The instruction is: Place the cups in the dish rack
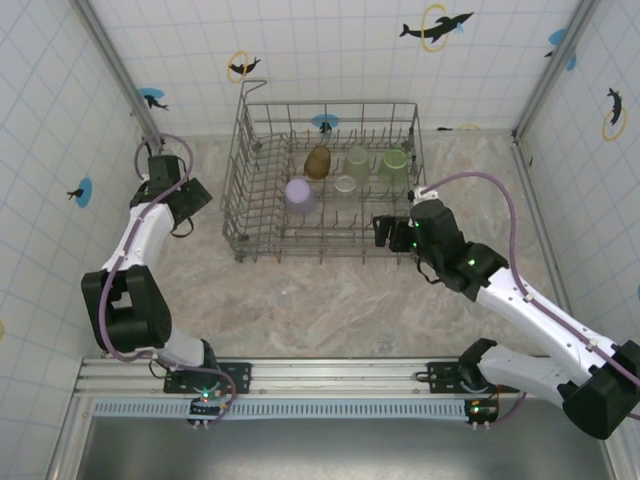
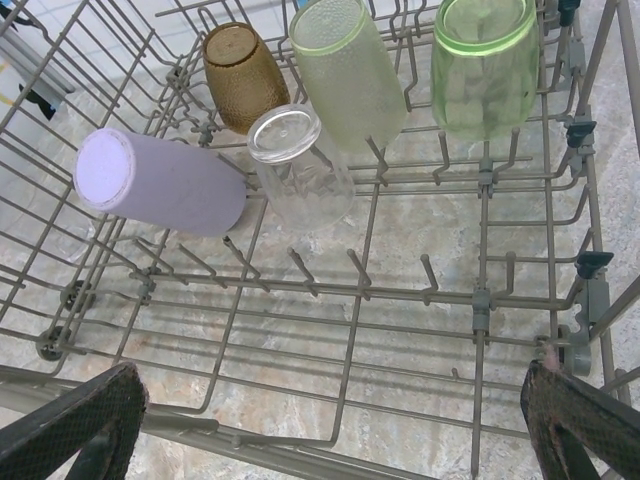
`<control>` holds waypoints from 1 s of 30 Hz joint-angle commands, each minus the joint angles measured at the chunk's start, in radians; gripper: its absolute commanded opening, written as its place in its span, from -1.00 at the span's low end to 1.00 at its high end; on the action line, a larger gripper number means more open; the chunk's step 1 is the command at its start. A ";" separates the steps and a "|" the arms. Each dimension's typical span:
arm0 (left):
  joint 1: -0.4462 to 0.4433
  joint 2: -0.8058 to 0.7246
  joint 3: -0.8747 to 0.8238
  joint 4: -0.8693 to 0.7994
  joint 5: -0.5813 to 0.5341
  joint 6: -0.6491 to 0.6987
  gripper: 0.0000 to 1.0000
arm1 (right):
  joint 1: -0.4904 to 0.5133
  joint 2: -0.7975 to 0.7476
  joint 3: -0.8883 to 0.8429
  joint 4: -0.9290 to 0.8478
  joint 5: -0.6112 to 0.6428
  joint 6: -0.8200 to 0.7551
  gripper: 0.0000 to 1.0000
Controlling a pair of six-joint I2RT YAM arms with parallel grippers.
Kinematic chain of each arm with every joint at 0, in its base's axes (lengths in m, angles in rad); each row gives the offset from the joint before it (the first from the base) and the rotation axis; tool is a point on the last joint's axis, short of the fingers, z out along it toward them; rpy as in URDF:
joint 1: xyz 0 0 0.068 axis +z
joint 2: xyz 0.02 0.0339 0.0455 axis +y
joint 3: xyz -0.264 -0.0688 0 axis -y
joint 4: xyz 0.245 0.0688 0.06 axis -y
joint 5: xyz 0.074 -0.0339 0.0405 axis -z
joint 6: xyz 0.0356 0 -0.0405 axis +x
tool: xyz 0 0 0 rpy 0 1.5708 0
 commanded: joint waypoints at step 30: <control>0.016 0.169 -0.012 0.068 0.049 0.034 -1.00 | 0.051 -0.038 0.037 -0.029 0.055 0.022 0.99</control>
